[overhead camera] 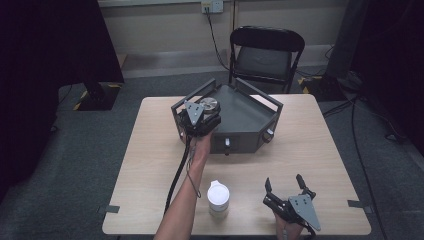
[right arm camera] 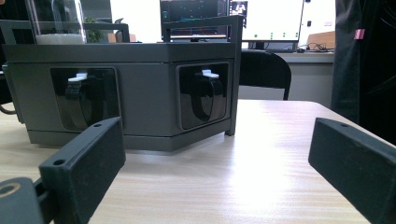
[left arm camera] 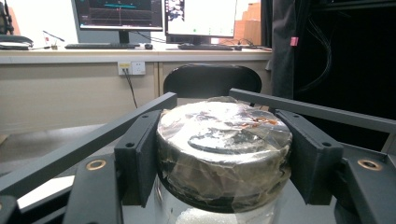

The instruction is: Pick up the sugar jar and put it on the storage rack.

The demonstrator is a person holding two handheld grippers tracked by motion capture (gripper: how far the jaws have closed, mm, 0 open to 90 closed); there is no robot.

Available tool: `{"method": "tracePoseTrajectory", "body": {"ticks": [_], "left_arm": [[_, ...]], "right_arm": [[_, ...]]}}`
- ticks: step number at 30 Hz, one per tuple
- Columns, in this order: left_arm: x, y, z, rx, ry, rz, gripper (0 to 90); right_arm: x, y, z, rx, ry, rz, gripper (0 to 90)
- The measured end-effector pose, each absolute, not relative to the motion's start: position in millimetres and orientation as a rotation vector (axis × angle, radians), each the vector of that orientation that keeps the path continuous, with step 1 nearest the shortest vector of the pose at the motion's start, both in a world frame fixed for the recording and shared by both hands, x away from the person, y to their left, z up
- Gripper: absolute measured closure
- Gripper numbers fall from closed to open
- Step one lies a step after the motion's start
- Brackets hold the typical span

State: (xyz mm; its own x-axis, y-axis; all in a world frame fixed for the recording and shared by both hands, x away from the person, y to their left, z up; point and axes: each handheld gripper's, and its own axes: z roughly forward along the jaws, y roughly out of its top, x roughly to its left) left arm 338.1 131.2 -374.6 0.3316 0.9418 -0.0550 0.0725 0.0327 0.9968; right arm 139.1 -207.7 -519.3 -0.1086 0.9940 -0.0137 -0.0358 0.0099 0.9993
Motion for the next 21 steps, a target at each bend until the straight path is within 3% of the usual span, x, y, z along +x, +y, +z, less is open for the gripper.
{"method": "tracePoseTrajectory", "body": {"ticks": [8,10,11,13,15,21], "left_arm": [[337.5,130.7,-374.5,1.359,1.03,0.884,33.1],[337.9,130.8,-374.9,1.343,1.039,0.871,23.2],[338.5,131.4,-374.7,1.328,1.045,0.856,23.2],[339.1,126.4,-370.1,1.332,1.057,0.89,10.2],[339.8,126.1,-368.3,1.333,1.061,0.892,2.7],[337.9,130.1,-367.0,1.311,1.052,0.893,0.0]], "right_arm": [[139.1,-207.7,-519.3,1.121,1.268,1.296,2.6],[139.2,-207.7,-519.3,1.121,1.268,1.296,2.6],[139.2,-207.7,-519.3,1.121,1.268,1.296,2.6],[139.1,-207.6,-519.4,1.121,1.267,1.296,2.6],[139.2,-207.6,-519.3,1.121,1.267,1.296,2.6],[139.1,-207.6,-519.3,1.121,1.267,1.296,2.6]]}}
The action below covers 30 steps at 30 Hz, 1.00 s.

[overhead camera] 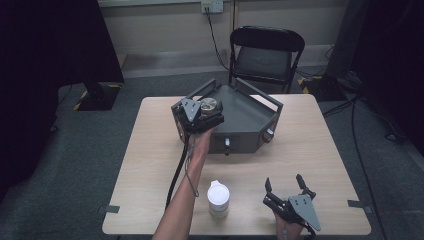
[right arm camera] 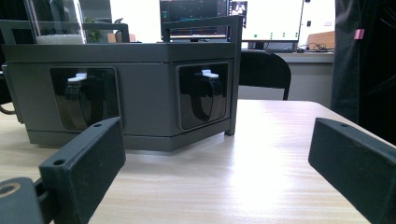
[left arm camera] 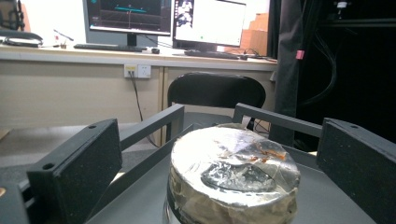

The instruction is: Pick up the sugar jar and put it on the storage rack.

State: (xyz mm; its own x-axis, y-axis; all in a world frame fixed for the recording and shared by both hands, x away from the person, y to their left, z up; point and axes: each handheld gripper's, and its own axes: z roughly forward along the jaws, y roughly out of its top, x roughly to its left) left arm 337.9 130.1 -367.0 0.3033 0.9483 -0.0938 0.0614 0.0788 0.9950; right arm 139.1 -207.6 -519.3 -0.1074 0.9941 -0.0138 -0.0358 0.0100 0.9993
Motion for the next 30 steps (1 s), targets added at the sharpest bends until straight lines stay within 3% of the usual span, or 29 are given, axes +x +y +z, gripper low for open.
{"method": "tracePoseTrajectory", "body": {"ticks": [30], "left_arm": [[295,145,-379,1.297,1.001,0.884,0.0]], "right_arm": [[139,-208,-519,1.121,1.268,1.296,2.6]]}}
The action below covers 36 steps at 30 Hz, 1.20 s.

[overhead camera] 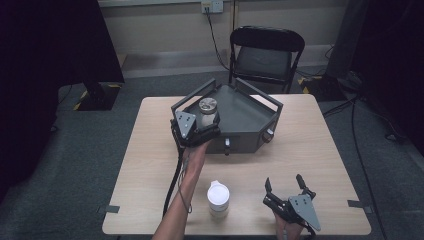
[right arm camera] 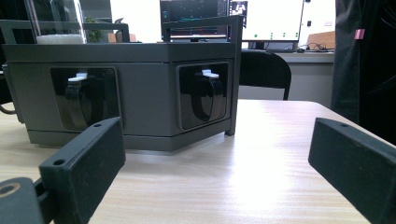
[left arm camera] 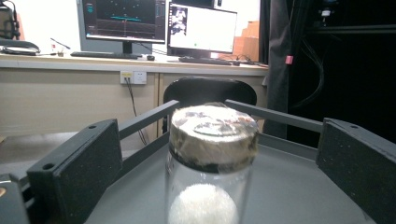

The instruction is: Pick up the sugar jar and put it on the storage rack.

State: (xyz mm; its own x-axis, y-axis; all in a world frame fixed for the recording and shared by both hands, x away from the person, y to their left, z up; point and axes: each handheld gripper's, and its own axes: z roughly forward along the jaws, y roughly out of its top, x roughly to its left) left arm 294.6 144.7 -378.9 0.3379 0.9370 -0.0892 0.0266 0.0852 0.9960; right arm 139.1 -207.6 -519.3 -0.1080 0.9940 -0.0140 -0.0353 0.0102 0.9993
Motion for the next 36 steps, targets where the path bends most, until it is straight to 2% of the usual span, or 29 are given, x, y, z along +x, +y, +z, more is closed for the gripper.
{"method": "tracePoseTrajectory", "body": {"ticks": [8,36], "left_arm": [[273,155,-388,1.279,0.984,0.847,0.2],[213,175,-428,1.206,0.993,0.961,0.0]], "right_arm": [[139,-207,-519,1.122,1.267,1.295,2.6],[139,-207,-519,1.124,1.265,1.294,2.6]]}}
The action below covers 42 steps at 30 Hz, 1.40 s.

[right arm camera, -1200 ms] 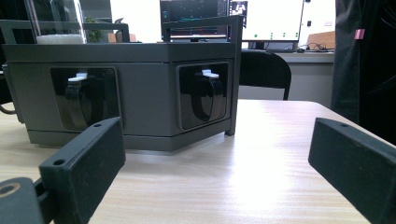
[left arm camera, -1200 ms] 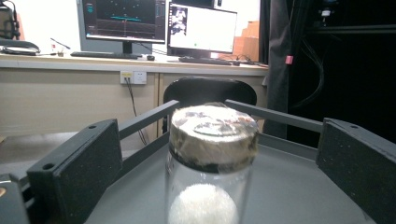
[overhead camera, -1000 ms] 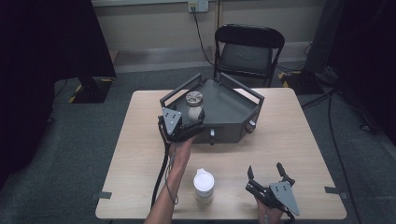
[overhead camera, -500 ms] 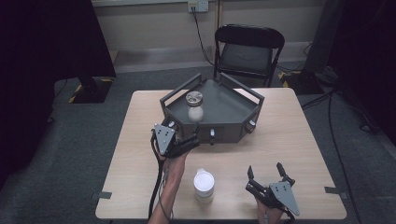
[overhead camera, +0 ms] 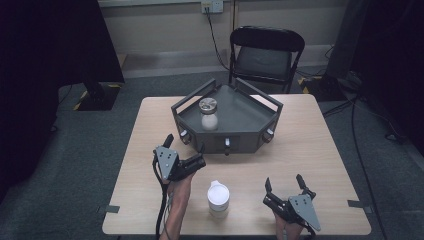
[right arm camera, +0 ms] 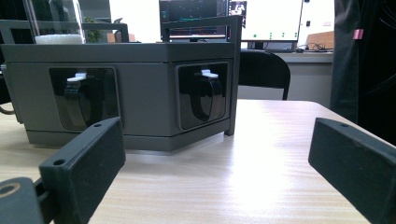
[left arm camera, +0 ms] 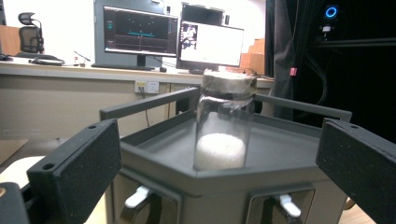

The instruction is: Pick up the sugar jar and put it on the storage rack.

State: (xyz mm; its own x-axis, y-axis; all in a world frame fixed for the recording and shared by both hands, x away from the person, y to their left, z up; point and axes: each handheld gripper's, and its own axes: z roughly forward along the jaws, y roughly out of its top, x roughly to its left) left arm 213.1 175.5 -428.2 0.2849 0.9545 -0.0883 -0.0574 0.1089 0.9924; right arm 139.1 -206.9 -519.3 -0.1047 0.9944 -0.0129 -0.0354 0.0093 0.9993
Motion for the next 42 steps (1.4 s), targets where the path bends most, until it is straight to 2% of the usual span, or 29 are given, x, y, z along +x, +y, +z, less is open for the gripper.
{"method": "tracePoseTrajectory", "body": {"ticks": [19,24,42], "left_arm": [[176,186,-472,1.192,1.045,0.991,0.0],[160,182,-493,1.182,1.056,1.032,0.0],[141,188,-527,1.182,1.089,1.076,0.0]], "right_arm": [[139,-207,-519,1.124,1.264,1.293,2.6],[139,-207,-519,1.124,1.264,1.292,2.6],[139,-206,-519,1.125,1.263,1.291,2.6]]}}
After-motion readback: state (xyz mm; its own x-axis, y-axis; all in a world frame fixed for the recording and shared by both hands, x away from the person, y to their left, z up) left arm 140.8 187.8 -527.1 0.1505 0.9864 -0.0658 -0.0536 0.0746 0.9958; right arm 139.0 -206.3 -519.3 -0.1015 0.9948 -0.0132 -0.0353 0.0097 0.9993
